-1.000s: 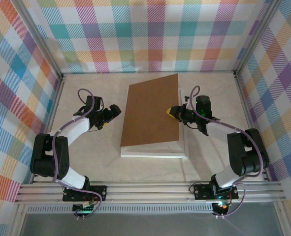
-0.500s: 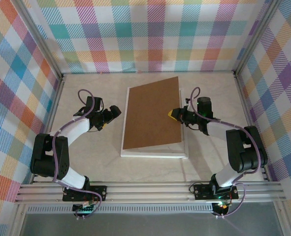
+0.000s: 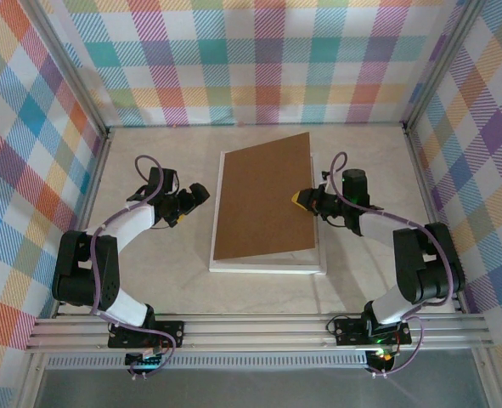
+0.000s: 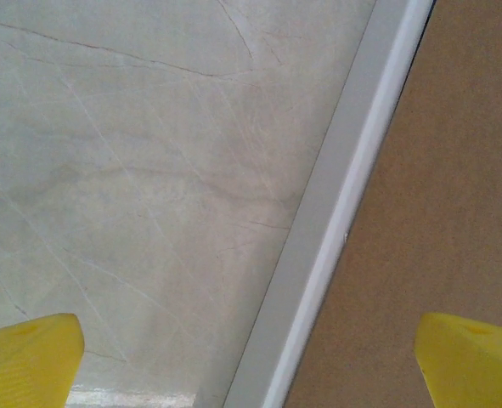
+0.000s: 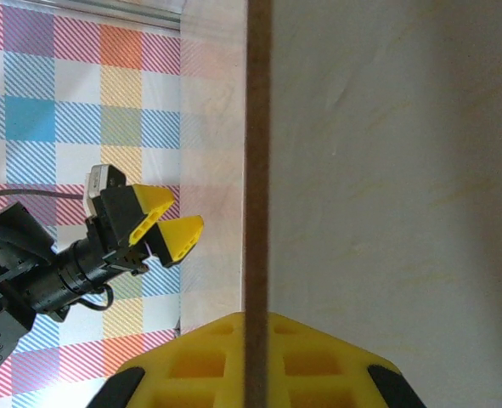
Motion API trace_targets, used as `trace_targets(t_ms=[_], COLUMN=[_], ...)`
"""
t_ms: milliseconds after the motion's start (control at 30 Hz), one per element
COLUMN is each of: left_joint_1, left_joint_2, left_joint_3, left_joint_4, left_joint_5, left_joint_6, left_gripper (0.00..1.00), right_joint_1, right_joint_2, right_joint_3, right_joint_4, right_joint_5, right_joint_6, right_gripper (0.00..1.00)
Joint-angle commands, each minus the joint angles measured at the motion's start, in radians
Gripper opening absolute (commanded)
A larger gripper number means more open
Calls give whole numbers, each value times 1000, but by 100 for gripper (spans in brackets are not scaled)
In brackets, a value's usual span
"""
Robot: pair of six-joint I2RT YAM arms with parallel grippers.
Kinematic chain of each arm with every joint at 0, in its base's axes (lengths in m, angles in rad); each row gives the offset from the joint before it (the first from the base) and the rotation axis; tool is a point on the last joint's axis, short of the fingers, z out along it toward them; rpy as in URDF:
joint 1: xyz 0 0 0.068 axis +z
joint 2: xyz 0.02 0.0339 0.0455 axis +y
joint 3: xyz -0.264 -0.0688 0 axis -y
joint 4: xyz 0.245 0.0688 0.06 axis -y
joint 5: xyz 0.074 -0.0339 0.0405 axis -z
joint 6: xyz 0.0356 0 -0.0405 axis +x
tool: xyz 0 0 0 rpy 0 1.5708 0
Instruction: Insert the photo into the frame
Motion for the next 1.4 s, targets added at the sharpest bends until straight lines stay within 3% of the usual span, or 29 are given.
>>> trace_targets(t_ms=[0, 367, 733, 967, 1367], left_joint_1=[4, 4, 3, -2, -49], left_joint_2=[-20, -15, -7, 3, 45], left_joint_3=[-19, -18, -17, -18, -11], left_joint_4=[-1, -4, 2, 20, 53], left_joint_5=[15, 14, 22, 42, 62], left_joint_6=[-7, -6, -8, -26, -61], left_gripper=[100, 100, 100, 100, 100], right_joint_1=[-16, -27, -56, -43, -33], right_joint_2=[-11, -30, -69, 0, 70], right_joint_3=[-1, 37, 29, 15, -4], right_joint_4=[7, 111, -58, 29, -25], right_joint_5=[-36, -115, -74, -117, -45], right_joint_6=[-60, 57, -72, -74, -157], right_gripper=[0, 0, 0, 0, 0])
